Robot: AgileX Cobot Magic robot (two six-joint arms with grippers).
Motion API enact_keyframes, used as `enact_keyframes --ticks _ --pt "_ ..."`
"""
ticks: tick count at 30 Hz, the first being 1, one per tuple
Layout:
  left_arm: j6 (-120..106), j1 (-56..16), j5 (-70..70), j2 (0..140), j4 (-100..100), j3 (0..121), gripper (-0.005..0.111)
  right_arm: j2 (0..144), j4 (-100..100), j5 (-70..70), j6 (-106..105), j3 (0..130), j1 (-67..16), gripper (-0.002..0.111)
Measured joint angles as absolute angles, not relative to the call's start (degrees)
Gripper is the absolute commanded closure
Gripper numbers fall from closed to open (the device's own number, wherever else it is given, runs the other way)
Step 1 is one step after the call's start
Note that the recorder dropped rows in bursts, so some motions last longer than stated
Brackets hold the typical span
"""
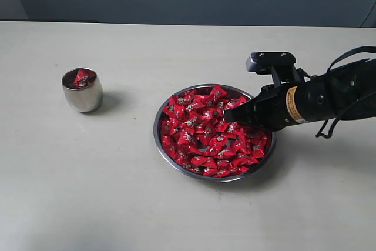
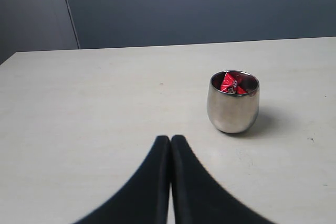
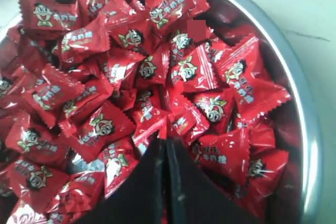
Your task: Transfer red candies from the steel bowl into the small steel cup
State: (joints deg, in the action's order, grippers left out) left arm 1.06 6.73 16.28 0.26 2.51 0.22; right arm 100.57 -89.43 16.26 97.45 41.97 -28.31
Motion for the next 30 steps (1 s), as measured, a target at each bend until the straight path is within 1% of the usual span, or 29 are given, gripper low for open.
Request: enact_keyframes --ticks 28,29,30 --pt "1.06 6.73 16.28 0.26 2.51 0.22 0.106 102.52 -89.43 16.84 97.54 42.89 -28.31 0.109" --pt "1.06 6.73 16.28 0.26 2.51 0.22 0.106 102.52 -89.84 16.84 97.54 42.89 -28.31 0.108" --pt "1.06 6.73 16.28 0.26 2.51 0.22 0.106 102.73 -90.05 16.84 97.54 42.92 -28.31 0.104"
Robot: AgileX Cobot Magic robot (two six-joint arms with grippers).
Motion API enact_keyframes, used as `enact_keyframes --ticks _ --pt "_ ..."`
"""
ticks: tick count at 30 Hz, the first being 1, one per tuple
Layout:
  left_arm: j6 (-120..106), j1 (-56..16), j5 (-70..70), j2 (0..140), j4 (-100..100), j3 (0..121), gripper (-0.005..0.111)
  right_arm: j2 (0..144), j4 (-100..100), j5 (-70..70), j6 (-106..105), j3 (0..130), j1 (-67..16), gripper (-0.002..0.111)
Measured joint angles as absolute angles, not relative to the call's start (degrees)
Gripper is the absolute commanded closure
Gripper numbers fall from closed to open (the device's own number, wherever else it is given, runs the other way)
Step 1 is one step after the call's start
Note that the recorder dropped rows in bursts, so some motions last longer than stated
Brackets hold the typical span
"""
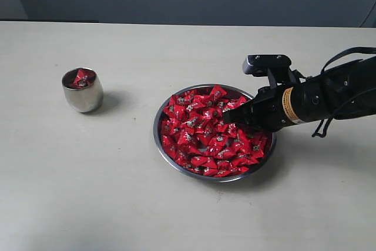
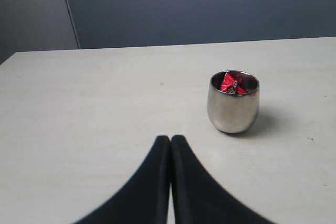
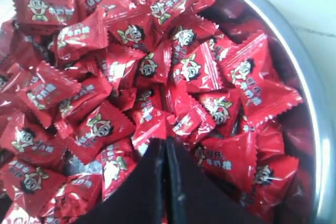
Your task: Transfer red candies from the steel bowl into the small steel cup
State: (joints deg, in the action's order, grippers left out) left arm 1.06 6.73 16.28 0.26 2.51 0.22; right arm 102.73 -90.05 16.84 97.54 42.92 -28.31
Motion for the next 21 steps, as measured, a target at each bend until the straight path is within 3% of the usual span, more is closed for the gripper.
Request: enact_keyframes --ticks 5,21 --pt "1.06 6.73 16.28 0.26 2.51 0.22 0.106 105.17 -90.72 17.98 97.64 43.02 -28.31 0.076" --pt "1.06 6.73 16.28 0.26 2.51 0.22 0.106 105.59 -90.85 18.36 98.68 45.19 -28.31 0.079"
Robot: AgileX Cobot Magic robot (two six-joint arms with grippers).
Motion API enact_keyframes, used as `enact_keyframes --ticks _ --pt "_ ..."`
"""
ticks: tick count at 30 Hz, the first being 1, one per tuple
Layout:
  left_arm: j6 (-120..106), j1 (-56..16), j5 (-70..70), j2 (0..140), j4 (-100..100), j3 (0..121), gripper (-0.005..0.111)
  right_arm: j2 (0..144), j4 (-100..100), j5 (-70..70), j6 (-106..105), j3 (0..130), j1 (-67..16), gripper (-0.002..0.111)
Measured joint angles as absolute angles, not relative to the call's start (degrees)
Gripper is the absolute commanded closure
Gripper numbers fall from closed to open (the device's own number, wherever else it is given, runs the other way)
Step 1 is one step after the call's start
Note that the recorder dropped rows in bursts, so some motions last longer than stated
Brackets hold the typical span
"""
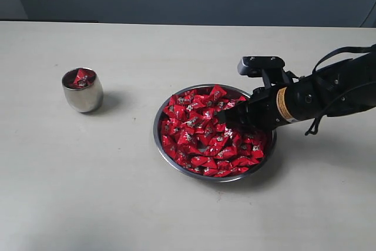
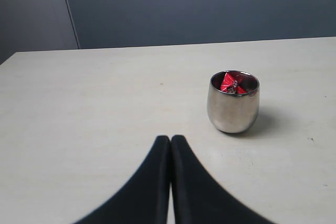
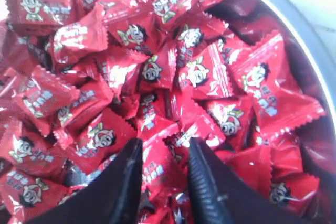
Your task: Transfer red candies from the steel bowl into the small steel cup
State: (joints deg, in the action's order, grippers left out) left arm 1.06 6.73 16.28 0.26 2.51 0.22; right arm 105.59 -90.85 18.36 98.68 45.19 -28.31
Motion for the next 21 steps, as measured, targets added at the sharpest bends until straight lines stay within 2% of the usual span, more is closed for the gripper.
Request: enact_keyframes --ticks 15,17,20,21 --pt "1.06 6.73 16.28 0.26 2.51 0.22 0.106 106.86 -92.77 19.89 100.83 45.60 -28.31 0.079" --pt "1.06 6.73 16.28 0.26 2.51 0.22 0.106 106.96 -92.90 20.08 101.11 45.60 -28.31 0.085" --pt "1.06 6.73 16.28 0.26 2.51 0.22 0.106 106.96 -92.90 20.32 101.25 45.60 -28.31 0.108" --pt "1.06 6.73 16.28 0.26 2.51 0.22 0.106 106.96 -93.35 20.70 101.36 45.60 -28.31 0.109"
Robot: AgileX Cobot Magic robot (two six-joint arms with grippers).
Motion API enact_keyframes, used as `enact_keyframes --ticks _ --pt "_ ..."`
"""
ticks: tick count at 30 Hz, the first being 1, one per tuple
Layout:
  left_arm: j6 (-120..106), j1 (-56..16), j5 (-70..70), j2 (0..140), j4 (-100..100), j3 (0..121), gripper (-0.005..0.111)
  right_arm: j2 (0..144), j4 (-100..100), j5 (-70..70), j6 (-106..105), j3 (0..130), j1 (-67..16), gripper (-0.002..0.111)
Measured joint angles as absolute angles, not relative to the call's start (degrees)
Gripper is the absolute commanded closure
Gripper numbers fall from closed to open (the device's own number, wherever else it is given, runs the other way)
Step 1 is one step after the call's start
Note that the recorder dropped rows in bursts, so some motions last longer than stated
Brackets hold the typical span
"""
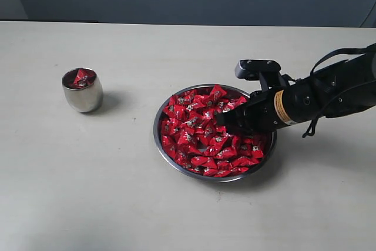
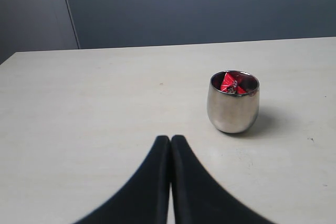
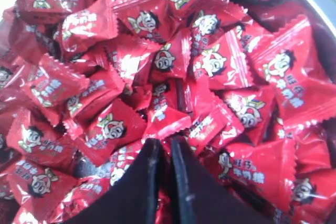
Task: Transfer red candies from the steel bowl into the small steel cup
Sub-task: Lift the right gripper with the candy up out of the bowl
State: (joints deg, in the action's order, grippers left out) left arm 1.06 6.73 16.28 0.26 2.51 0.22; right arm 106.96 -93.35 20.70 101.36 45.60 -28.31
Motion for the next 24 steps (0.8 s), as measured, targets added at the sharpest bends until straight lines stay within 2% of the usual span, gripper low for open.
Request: enact_keyframes --ticks 24 --pt "1.06 6.73 16.28 0.26 2.51 0.22 0.106 99.97 -95.66 18.09 101.61 45.79 -28.31 0.109"
